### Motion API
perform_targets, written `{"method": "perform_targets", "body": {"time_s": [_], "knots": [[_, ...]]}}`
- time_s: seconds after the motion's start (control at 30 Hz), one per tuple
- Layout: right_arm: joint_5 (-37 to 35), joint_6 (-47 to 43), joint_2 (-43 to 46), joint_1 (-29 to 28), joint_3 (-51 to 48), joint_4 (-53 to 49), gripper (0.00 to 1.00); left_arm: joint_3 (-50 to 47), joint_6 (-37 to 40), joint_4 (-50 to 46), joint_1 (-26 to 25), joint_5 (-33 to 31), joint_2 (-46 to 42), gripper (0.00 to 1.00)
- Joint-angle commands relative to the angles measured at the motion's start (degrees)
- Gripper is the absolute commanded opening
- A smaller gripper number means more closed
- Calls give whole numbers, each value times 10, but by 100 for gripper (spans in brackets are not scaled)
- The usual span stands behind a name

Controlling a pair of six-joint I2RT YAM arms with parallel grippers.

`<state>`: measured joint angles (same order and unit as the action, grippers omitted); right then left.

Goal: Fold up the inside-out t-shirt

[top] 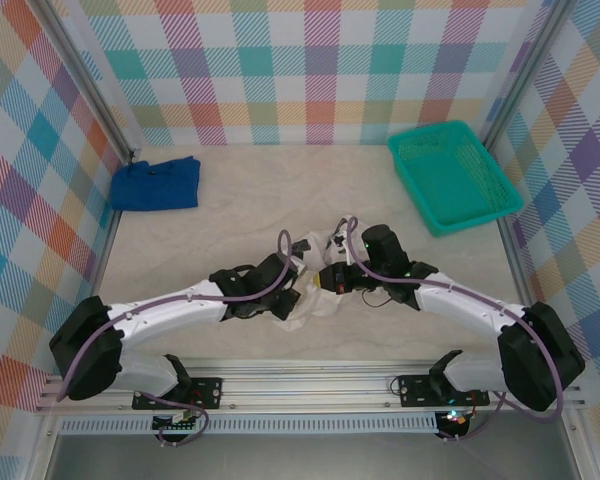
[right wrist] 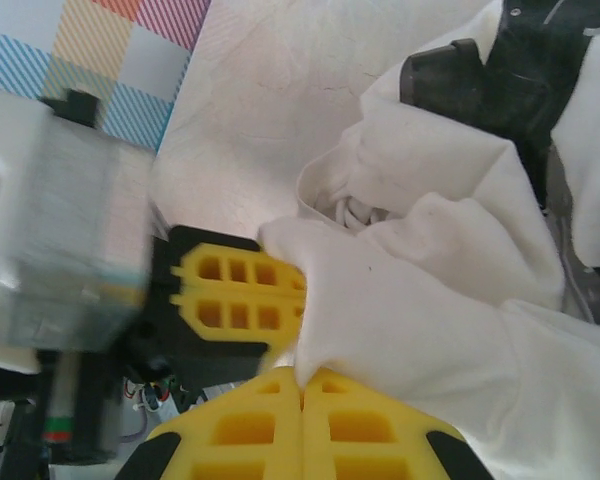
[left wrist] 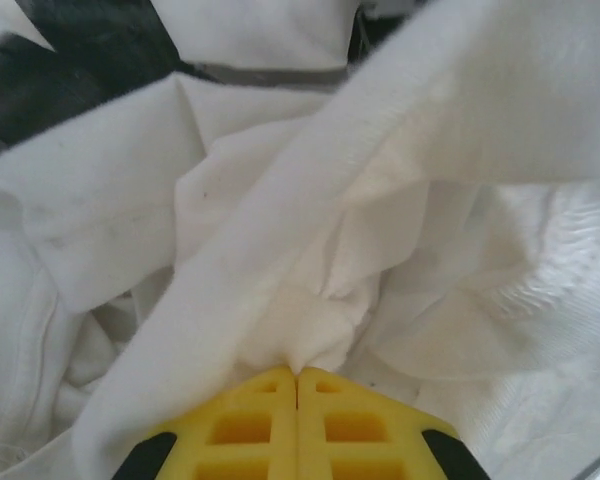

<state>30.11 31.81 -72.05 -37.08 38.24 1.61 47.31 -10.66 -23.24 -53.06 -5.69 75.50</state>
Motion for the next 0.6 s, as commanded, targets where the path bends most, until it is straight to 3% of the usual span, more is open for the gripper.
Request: {"method": "perform_targets", "body": {"time_s": [0.0,0.2,0.57], "knots": [[-31,-28,32,13,21,-49,0,-21,-8,40,18,43,-81,0],[-35,-47,58,34,39,-77,0,-79,-52,120,72,128,-206,0],[-60,-48,61,62,109,-133,0,-77,-92,148,168,210,-302,0]]}}
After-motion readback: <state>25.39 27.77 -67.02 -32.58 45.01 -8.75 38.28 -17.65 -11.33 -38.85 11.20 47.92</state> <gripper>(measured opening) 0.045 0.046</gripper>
